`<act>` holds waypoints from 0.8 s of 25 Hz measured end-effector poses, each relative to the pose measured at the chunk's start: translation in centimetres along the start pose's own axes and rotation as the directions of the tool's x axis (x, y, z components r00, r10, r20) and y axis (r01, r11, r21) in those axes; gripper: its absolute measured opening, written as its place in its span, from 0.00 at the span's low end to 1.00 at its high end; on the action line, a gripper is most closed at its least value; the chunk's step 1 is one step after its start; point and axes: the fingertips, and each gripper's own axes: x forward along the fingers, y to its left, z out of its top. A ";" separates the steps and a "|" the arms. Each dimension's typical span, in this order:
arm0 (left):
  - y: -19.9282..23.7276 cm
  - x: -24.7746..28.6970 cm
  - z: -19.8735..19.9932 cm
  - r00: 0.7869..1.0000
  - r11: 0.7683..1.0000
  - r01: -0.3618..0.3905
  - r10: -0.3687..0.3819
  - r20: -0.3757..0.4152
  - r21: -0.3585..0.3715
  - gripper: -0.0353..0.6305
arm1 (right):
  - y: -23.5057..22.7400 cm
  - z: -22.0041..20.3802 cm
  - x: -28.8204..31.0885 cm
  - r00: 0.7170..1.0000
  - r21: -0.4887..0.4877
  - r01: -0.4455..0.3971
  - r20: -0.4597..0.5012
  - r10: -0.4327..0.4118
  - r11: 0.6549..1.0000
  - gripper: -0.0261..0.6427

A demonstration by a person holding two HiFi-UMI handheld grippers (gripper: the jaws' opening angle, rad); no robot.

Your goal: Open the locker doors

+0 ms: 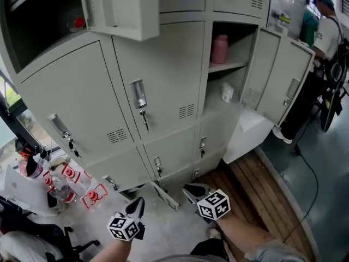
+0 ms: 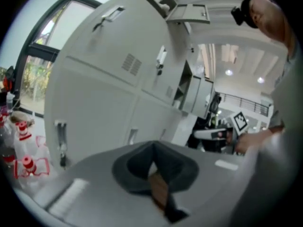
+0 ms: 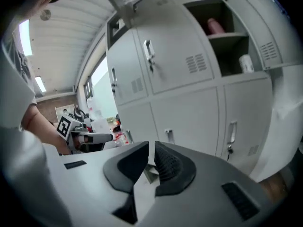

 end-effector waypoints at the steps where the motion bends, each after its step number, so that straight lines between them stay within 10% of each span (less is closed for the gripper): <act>1: -1.8 0.7 2.8 1.000 1.000 -0.014 0.014 0.015 0.013 0.06 | -1.1 2.6 -1.8 0.999 -0.002 -0.015 0.035 0.015 1.000 0.10; 7: -15.1 4.7 17.1 0.973 0.997 -0.074 0.070 0.221 0.009 0.06 | -7.3 13.9 -11.7 0.989 -0.096 -0.121 0.079 0.129 0.988 0.09; 20: -27.0 2.2 29.0 0.923 0.993 -0.072 0.032 0.383 0.089 0.06 | -6.9 27.3 -19.4 0.962 -0.084 -0.216 0.151 0.227 0.973 0.08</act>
